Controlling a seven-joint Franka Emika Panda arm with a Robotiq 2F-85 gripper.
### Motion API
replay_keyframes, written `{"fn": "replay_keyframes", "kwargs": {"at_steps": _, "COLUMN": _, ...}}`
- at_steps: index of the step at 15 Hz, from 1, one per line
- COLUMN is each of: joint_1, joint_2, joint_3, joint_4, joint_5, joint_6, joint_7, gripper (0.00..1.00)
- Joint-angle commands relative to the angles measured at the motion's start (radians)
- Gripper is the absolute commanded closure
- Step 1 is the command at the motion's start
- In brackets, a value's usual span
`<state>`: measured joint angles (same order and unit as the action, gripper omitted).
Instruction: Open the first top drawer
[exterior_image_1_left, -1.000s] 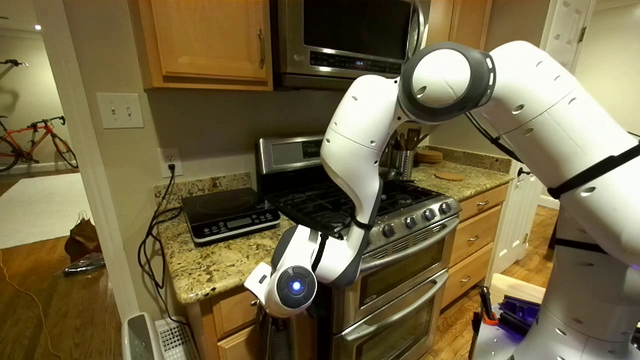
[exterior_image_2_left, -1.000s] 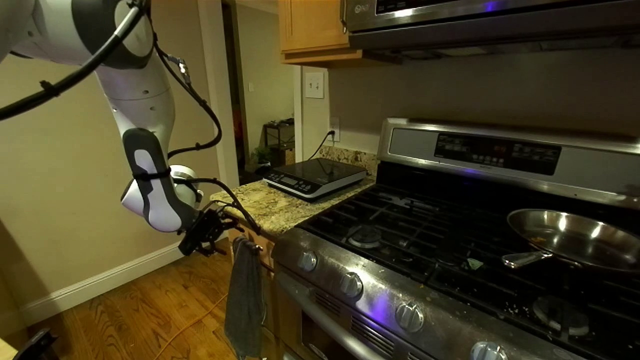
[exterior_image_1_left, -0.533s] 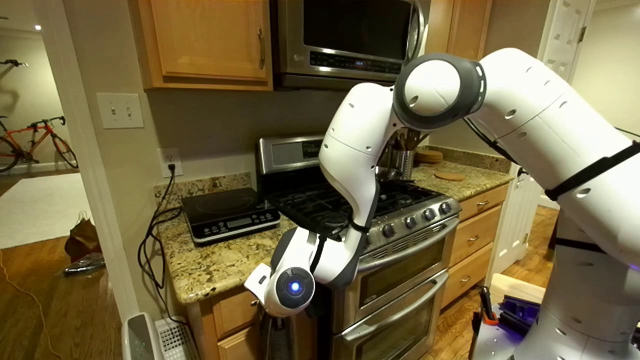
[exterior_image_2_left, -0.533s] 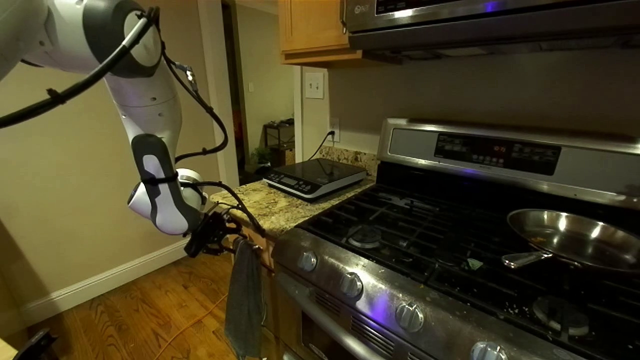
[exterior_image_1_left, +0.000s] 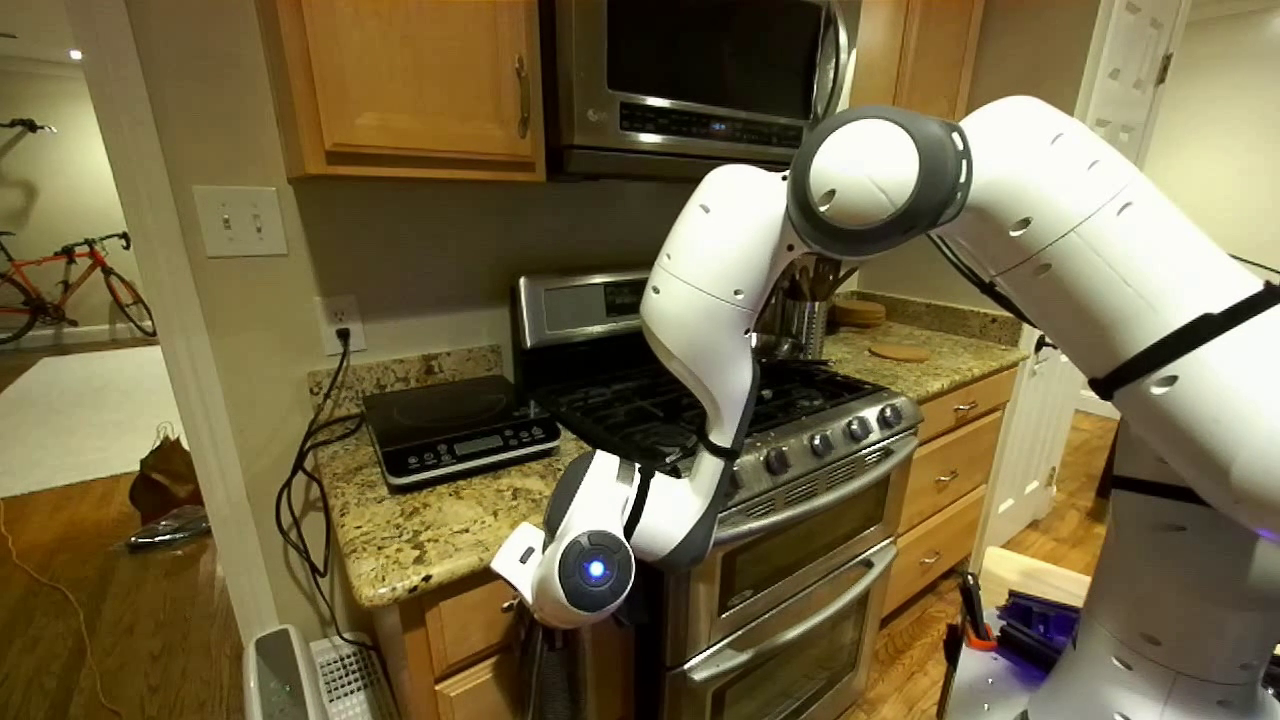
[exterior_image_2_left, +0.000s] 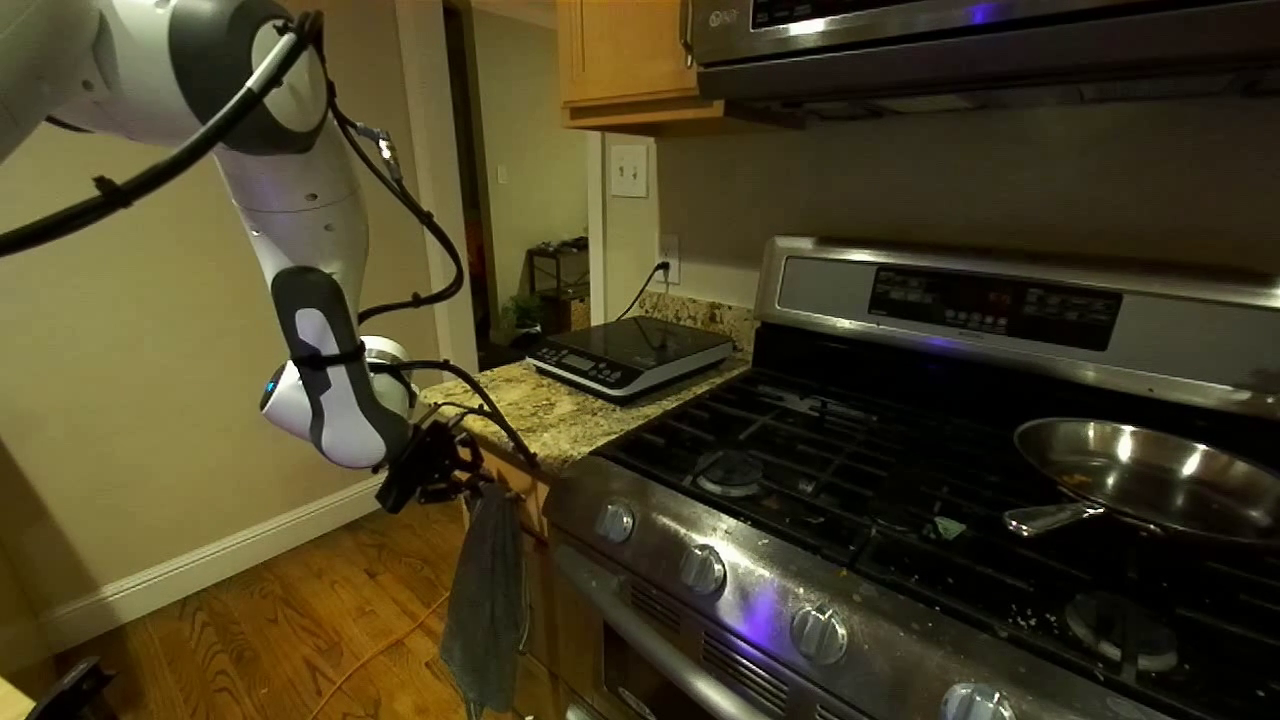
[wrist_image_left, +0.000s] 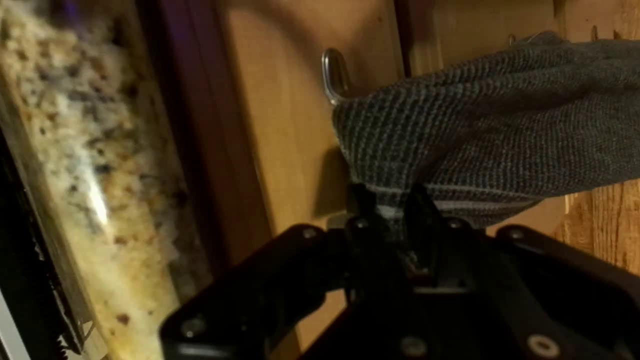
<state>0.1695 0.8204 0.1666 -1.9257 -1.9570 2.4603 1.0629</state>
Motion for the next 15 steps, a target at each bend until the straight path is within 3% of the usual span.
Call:
{"fn": "replay_keyframes", "kwargs": {"at_steps": 1, "joint_1": -0.029, "joint_2": -0.009, "joint_3": 0.019, "joint_4": -0.019, "joint_5": -0.061, "joint_6": -0.023, "joint_7": 0.034, "gripper": 0.91}}
{"fn": "replay_keyframes", "kwargs": {"at_steps": 8, "joint_1": -0.02, "joint_2": -0.007, "joint_3": 0.038, "joint_4": -0.053, "joint_5": -0.064, "joint_6": -0.058, "joint_7": 0.057, "gripper": 0.91}}
{"fn": "replay_keyframes", "kwargs": {"at_steps": 15, "joint_1": 0.009, "joint_2": -0.019, "joint_3": 0.092, "joint_4": -0.169, "joint_5": -0.08, "joint_6": -0.166, "joint_7": 0.133, "gripper": 0.91}}
